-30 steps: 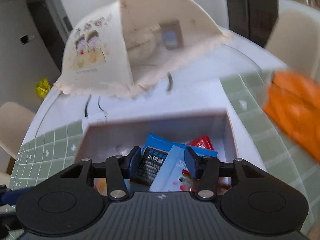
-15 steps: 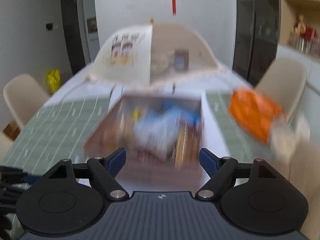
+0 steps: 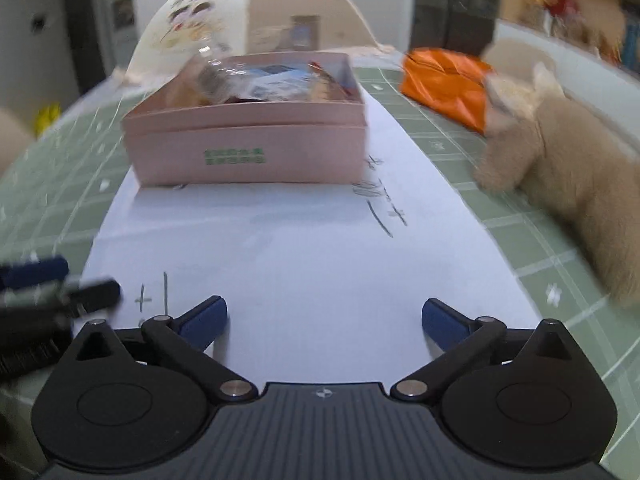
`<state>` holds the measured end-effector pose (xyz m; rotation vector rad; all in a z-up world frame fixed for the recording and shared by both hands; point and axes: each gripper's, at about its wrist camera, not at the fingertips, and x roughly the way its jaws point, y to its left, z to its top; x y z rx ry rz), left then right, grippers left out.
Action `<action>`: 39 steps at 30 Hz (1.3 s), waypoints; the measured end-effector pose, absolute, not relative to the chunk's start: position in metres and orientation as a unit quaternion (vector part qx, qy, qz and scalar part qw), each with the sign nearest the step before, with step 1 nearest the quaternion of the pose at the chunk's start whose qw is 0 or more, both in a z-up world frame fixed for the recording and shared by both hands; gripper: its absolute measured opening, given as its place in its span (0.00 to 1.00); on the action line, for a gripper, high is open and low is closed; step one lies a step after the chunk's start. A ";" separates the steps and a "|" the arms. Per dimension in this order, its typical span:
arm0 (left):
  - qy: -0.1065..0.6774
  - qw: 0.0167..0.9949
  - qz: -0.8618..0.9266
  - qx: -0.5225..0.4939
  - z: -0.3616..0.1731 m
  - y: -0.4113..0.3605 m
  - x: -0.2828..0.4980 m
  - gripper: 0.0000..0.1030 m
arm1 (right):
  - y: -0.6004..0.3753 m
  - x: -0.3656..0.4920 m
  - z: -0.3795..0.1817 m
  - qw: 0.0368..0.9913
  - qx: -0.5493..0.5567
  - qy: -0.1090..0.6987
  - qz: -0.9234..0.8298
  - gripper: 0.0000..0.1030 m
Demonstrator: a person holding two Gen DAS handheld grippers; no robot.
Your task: Organize snacks
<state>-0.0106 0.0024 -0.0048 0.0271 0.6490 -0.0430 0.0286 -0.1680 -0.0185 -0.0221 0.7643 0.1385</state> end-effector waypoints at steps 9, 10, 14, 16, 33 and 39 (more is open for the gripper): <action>0.314 0.949 -0.014 0.013 -0.005 0.001 -0.009 0.69 | -0.169 0.022 -0.025 0.941 -0.013 0.327 0.085 1.00; 0.314 0.949 -0.015 0.013 -0.005 0.001 -0.010 0.69 | -0.170 0.022 -0.025 0.941 -0.012 0.327 0.086 1.00; 0.315 0.949 -0.015 0.012 -0.005 0.001 -0.010 0.69 | -0.170 0.023 -0.024 0.941 -0.013 0.327 0.088 1.00; 0.315 0.949 -0.016 0.011 -0.005 0.002 -0.010 0.69 | -0.171 0.023 -0.025 0.941 -0.013 0.327 0.090 1.00; 0.315 0.949 -0.016 0.010 -0.005 0.002 -0.010 0.69 | -0.172 0.022 -0.025 0.941 -0.013 0.327 0.092 1.00; 0.315 0.949 -0.016 0.010 -0.005 0.002 -0.010 0.69 | -0.172 0.022 -0.025 0.941 -0.013 0.327 0.092 1.00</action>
